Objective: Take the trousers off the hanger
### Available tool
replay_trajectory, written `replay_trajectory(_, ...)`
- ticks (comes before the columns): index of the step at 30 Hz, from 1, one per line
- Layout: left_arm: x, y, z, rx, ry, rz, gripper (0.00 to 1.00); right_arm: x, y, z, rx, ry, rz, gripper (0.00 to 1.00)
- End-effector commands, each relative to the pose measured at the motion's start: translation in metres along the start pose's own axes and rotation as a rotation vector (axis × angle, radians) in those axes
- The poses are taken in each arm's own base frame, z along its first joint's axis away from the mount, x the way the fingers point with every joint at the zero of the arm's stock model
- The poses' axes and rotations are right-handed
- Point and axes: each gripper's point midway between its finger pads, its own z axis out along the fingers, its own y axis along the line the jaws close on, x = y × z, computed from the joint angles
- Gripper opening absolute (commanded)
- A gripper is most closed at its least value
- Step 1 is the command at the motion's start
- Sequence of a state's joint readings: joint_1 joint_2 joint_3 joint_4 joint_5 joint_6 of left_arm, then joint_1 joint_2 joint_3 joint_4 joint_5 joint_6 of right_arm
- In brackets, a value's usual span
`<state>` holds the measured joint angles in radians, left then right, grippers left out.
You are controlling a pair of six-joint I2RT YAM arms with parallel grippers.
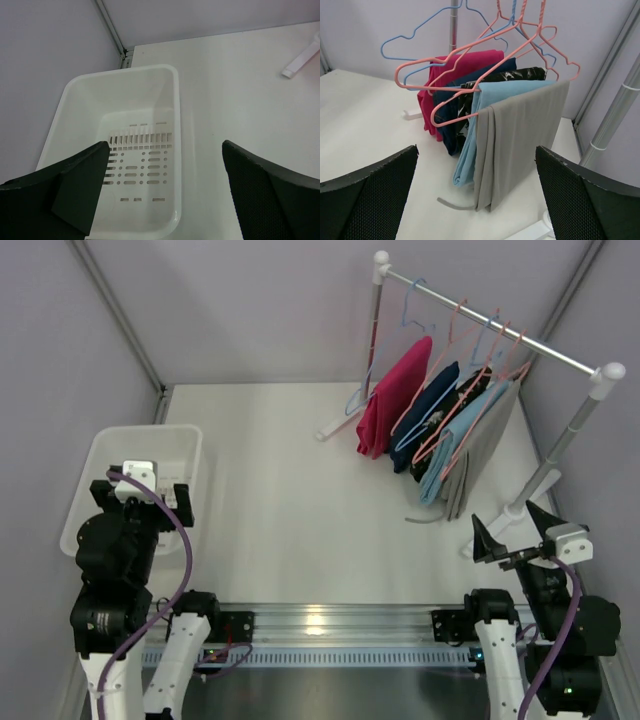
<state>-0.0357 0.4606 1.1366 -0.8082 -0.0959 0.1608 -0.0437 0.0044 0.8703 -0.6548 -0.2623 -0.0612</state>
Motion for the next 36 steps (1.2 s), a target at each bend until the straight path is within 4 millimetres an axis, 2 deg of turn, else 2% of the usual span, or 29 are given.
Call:
replay_trajectory(1, -0.007, 0.008, 0.003, -0.04, -0.035, 0.016, 0.99, -0.006, -0.002, -0.01, 0.035, -0.035, 0.003, 0.99)
replay_trajectory(6, -0.011, 0.003, 0.0, -0.01, -0.076, 0.052, 0.99, -0.011, -0.009, -0.008, 0.075, -0.033, 0.042, 0.99)
replay_trajectory(9, -0.011, 0.001, 0.003, 0.004, -0.076, 0.054, 0.99, -0.017, -0.011, -0.001, 0.1, -0.009, 0.147, 0.99)
replay_trajectory(13, -0.012, -0.003, 0.011, 0.021, -0.065, 0.036, 0.99, -0.017, 0.0, 0.01, 0.076, 0.047, 0.367, 0.99)
replay_trajectory(16, -0.012, -0.008, 0.016, 0.047, -0.054, 0.025, 0.99, -0.027, 0.005, 0.017, 0.067, 0.045, 0.501, 0.99)
replay_trajectory(18, -0.013, -0.013, 0.018, 0.072, -0.056, 0.015, 0.99, -0.042, 0.007, 0.02, 0.074, 0.015, 0.604, 0.94)
replay_trajectory(19, -0.012, -0.015, 0.02, 0.081, -0.05, 0.013, 0.99, -0.048, 0.008, 0.021, 0.069, 0.004, 0.64, 0.85)
replay_trajectory(20, -0.012, -0.016, 0.021, 0.087, -0.049, 0.01, 0.99, -0.053, 0.007, 0.023, 0.079, -0.007, 0.673, 0.81)
replay_trajectory(22, -0.014, -0.023, 0.021, 0.121, -0.061, 0.006, 0.99, -0.063, 0.009, 0.031, 0.072, -0.025, 0.777, 0.74)
replay_trajectory(24, -0.014, -0.025, 0.024, 0.133, -0.055, 0.003, 0.99, -0.069, 0.007, 0.045, 0.061, -0.051, 0.866, 0.7)
replay_trajectory(25, -0.015, -0.025, 0.025, 0.132, -0.058, 0.001, 0.99, -0.07, 0.007, 0.051, 0.046, -0.058, 0.893, 0.68)
replay_trajectory(26, -0.015, -0.025, 0.027, 0.135, -0.052, 0.001, 0.99, -0.06, 0.004, 0.063, 0.051, -0.045, 0.929, 0.66)
replay_trajectory(29, -0.017, -0.027, 0.031, 0.141, -0.046, -0.003, 0.99, -0.068, -0.003, 0.083, 0.03, -0.11, 1.022, 0.56)
replay_trajectory(30, -0.019, -0.026, 0.032, 0.141, -0.046, -0.006, 0.99, -0.059, -0.007, 0.095, 0.042, -0.091, 1.056, 0.54)
replay_trajectory(31, -0.021, -0.026, 0.033, 0.139, -0.047, -0.008, 0.99, -0.064, -0.009, 0.1, 0.032, -0.113, 1.055, 0.52)
replay_trajectory(34, -0.026, -0.026, 0.035, 0.137, -0.052, -0.021, 0.99, -0.05, -0.025, 0.12, 0.101, -0.099, 1.082, 0.47)
replay_trajectory(36, -0.029, -0.026, 0.036, 0.14, -0.053, -0.031, 0.99, -0.049, -0.035, 0.131, 0.131, -0.122, 1.091, 0.45)
